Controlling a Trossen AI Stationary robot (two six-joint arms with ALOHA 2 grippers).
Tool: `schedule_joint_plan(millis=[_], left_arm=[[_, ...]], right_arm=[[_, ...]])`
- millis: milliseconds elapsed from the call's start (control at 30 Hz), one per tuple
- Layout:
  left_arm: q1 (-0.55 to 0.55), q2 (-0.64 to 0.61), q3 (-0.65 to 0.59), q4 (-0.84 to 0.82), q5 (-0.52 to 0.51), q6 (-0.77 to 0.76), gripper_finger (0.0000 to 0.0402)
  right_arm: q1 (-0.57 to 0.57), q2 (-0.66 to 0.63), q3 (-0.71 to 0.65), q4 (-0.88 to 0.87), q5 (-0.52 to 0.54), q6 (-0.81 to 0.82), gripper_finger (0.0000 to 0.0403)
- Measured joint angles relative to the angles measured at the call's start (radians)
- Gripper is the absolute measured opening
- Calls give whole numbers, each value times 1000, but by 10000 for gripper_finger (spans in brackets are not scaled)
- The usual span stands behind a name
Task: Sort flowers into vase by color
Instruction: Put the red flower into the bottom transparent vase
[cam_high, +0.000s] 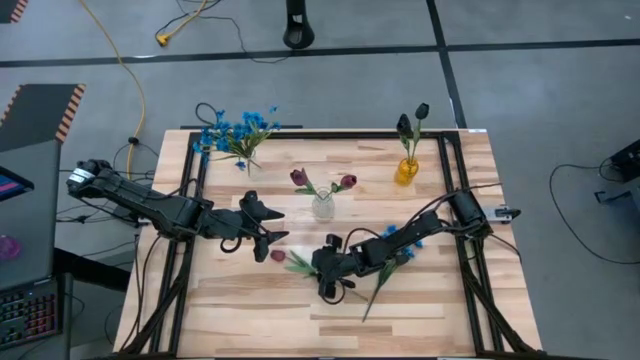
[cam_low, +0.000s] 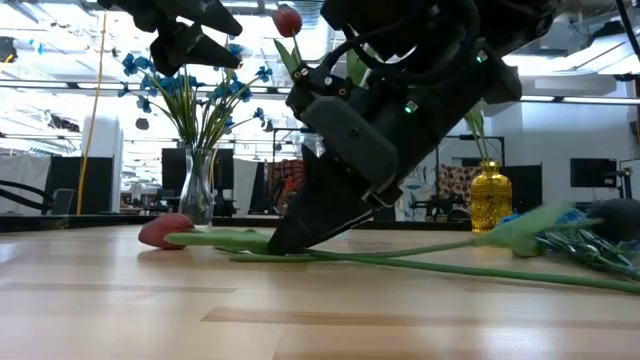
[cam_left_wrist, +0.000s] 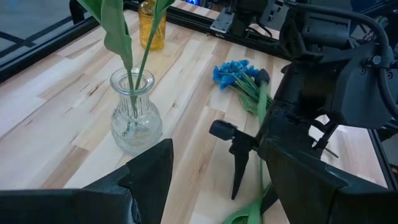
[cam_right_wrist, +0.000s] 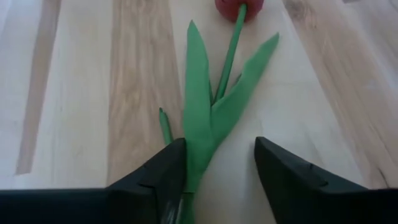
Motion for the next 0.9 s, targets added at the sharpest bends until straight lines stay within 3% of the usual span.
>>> schedule_joint_plan(millis=[467, 667, 900], left_arm=[[0, 0, 0, 0, 0, 0, 242], [0, 0, 0, 1, 1, 0, 242], [0, -20, 0, 15, 4, 75, 242]], right_arm=[[0, -6, -2, -6, -7, 0, 54], [1, -70, -7, -28, -20, -3, 37], [0, -260, -15, -132, -18, -39, 41]])
